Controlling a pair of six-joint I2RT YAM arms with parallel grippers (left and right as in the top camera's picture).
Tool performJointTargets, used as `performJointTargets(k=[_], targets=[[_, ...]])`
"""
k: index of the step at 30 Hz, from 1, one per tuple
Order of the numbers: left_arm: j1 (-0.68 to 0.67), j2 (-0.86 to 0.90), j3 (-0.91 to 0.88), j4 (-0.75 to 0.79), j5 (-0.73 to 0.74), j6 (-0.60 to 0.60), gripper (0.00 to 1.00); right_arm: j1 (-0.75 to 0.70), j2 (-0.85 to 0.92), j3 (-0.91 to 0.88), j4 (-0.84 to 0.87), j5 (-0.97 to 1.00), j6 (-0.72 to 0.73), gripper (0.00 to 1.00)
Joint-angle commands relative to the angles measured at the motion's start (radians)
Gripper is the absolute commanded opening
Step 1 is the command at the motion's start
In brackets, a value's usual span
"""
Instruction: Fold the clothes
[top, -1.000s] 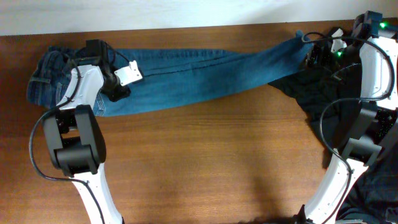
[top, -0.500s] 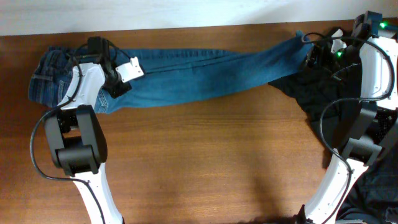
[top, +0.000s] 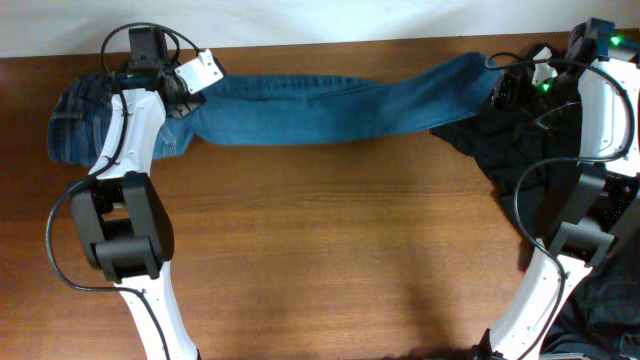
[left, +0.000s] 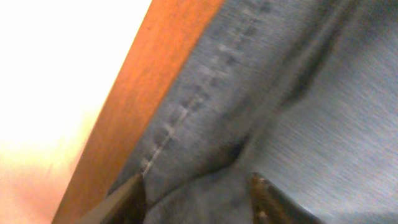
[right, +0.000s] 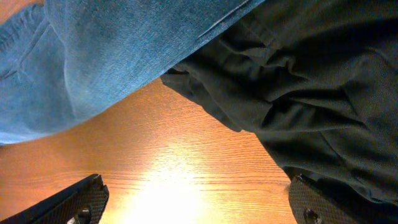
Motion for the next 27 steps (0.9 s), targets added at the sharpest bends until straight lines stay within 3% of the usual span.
performJointTargets(k=[1, 4, 14, 24, 27], targets=[[0.005, 0.069, 0.020, 0.000, -0.015, -0.056, 0.58, 0.006, -0.006, 0.016, -0.003, 0.006, -0.014, 0.98], [0.008, 0.096, 0.020, -0.029, -0.015, -0.128, 0.65, 0.006, -0.006, 0.016, -0.003, 0.005, -0.014, 0.98], [0.046, 0.099, 0.021, -0.138, -0.086, -0.331, 0.70, 0.006, -0.006, 0.002, 0.045, 0.060, 0.003, 1.00], [0.181, 0.099, 0.021, -0.103, -0.160, -0.721, 0.72, 0.006, 0.095, -0.069, 0.241, 0.020, 0.051, 0.99], [0.216, 0.099, 0.021, -0.131, -0.156, -0.762, 0.72, 0.007, 0.145, -0.069, 0.262, -0.045, 0.051, 0.99]])
